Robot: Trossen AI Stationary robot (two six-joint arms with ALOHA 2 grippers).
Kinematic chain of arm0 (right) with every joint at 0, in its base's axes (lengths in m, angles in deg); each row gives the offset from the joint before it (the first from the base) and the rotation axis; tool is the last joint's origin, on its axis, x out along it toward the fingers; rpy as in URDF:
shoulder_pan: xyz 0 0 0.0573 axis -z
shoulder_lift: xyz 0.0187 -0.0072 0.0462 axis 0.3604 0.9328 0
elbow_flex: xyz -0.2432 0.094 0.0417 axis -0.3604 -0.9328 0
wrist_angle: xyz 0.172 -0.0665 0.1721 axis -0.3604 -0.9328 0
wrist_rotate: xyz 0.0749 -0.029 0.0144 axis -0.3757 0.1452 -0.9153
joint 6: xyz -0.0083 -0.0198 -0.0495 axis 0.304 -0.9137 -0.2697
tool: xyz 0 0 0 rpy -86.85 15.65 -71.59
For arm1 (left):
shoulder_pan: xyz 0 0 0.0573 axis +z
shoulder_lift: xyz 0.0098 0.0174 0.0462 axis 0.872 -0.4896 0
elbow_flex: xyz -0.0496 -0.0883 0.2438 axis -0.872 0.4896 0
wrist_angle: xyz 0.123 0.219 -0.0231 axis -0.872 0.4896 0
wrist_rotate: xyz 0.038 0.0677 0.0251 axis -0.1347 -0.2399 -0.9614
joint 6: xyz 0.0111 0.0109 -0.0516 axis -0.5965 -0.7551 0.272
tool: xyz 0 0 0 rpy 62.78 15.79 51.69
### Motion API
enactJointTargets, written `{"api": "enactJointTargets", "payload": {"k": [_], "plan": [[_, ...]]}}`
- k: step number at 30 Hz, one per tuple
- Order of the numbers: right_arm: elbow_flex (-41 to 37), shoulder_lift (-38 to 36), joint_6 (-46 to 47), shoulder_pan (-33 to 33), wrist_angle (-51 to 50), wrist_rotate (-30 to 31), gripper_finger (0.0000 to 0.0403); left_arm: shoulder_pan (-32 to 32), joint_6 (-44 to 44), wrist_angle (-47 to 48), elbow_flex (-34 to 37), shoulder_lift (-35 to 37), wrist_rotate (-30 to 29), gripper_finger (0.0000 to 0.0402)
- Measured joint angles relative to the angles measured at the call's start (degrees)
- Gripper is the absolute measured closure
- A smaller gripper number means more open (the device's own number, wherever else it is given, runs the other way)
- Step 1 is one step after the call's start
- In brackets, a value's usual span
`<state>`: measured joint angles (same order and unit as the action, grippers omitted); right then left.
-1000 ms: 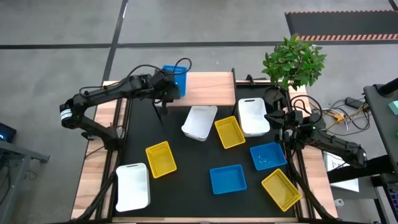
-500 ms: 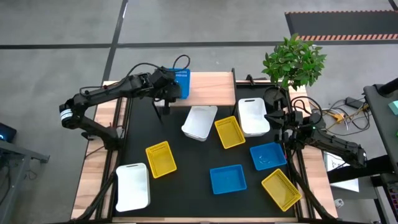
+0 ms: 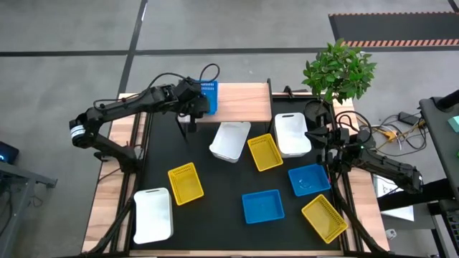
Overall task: Stack baskets on shelf by color
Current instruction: Put the left blue bin on the shelf, then put the top left white bin on the shelf
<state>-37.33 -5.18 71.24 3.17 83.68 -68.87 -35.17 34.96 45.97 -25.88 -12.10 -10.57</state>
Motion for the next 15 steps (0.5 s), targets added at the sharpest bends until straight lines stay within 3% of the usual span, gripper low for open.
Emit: {"api": "enactJointTargets", "payload": {"k": [5, 15], "plan": [[0.3, 0.0, 0.5, 0.0, 0.0, 0.0, 0.0394, 0.0, 0.0, -0.5, 0.9, 0.0, 0.0, 0.0394], [0.3, 0.0, 0.5, 0.0, 0.0, 0.0, 0.0394, 0.0, 0.0, -2.0, 3.6, 0.0, -1.8, 0.034]]}}
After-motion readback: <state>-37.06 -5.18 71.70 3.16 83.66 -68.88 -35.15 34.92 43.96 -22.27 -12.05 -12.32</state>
